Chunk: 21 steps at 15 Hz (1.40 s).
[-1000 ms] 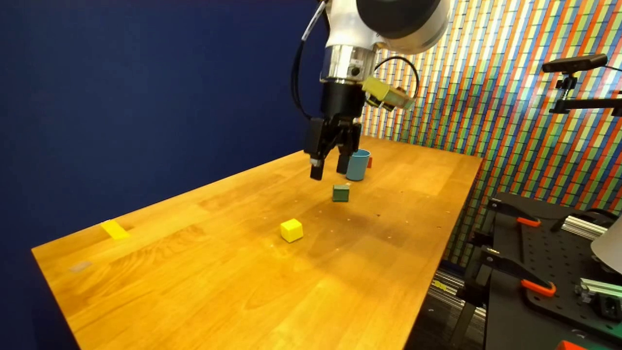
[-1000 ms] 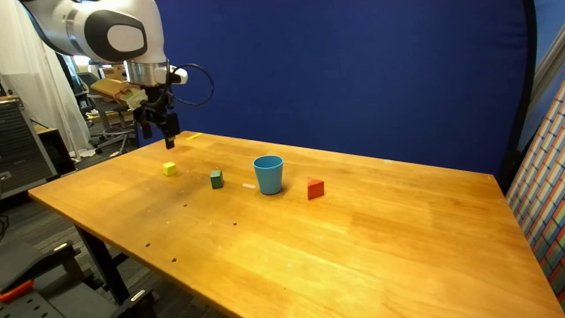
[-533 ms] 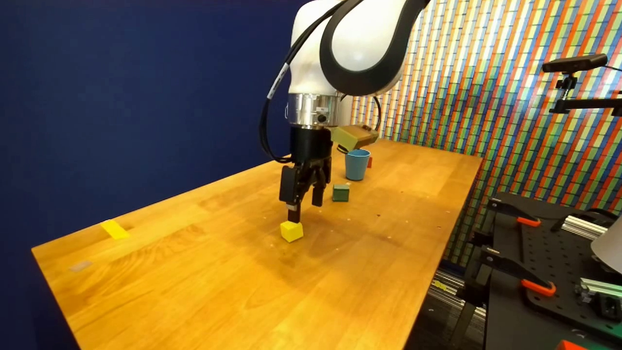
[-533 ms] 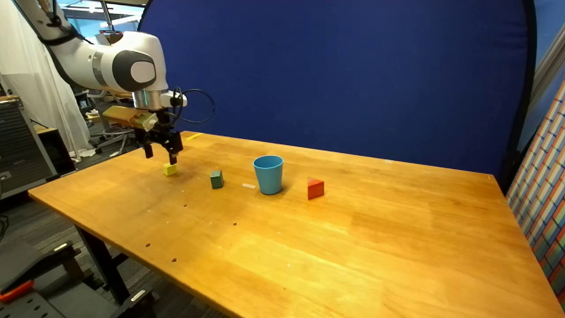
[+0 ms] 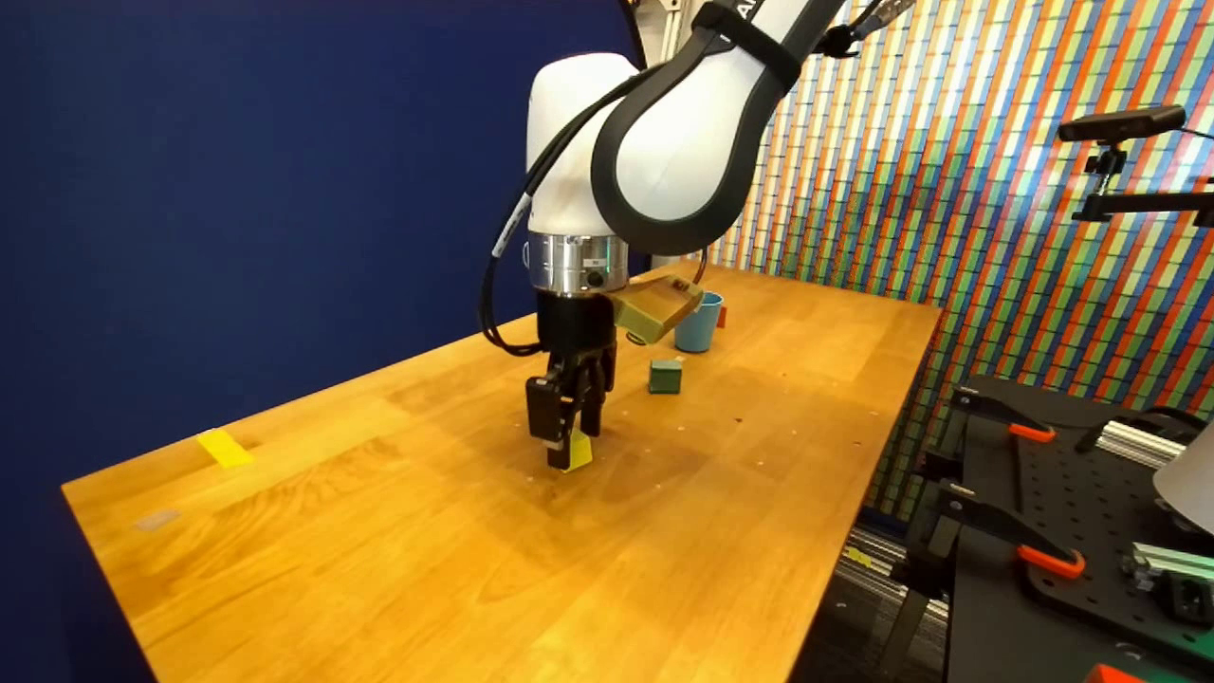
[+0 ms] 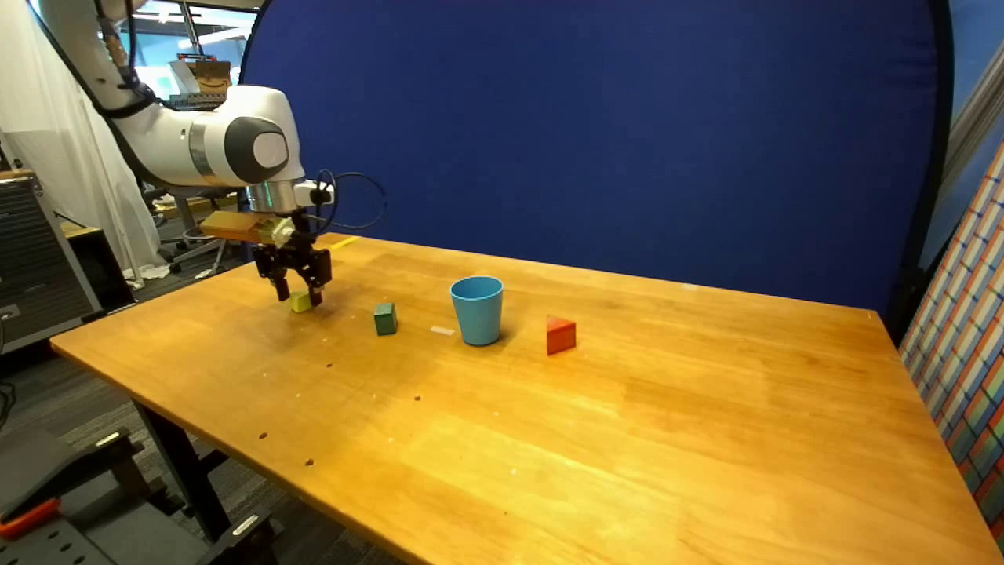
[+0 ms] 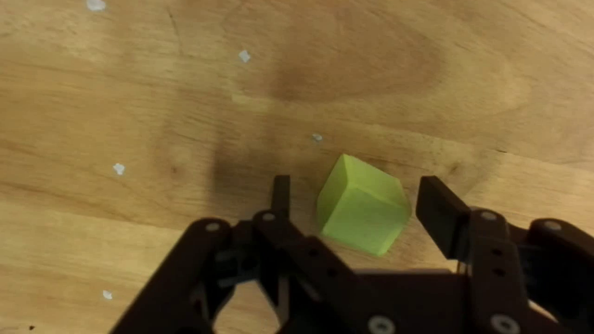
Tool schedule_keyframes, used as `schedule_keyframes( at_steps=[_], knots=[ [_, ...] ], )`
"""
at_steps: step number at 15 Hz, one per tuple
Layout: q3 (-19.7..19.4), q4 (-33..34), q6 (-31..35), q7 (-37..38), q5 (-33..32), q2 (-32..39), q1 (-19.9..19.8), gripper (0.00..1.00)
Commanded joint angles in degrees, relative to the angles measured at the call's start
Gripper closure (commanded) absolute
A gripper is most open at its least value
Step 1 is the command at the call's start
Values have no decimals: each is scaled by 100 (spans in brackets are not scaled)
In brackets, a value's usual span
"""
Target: Put the yellow cube inside the blue cup
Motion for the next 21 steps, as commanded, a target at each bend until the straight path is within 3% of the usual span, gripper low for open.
schedule_keyframes(
  at_steps=[1, 4, 8, 13, 21],
  knots=[
    [-185, 301, 102, 263, -236, 248, 197, 58],
    [-334, 251, 45, 469, -281, 104, 267, 79],
    [-1164, -34, -93, 1237, -923, -577, 540, 79],
    [-2023, -298, -284, 2347, -1922, -1450, 409, 79],
    [-2047, -623, -607, 3072, -2282, -1979, -551, 79]
  ],
)
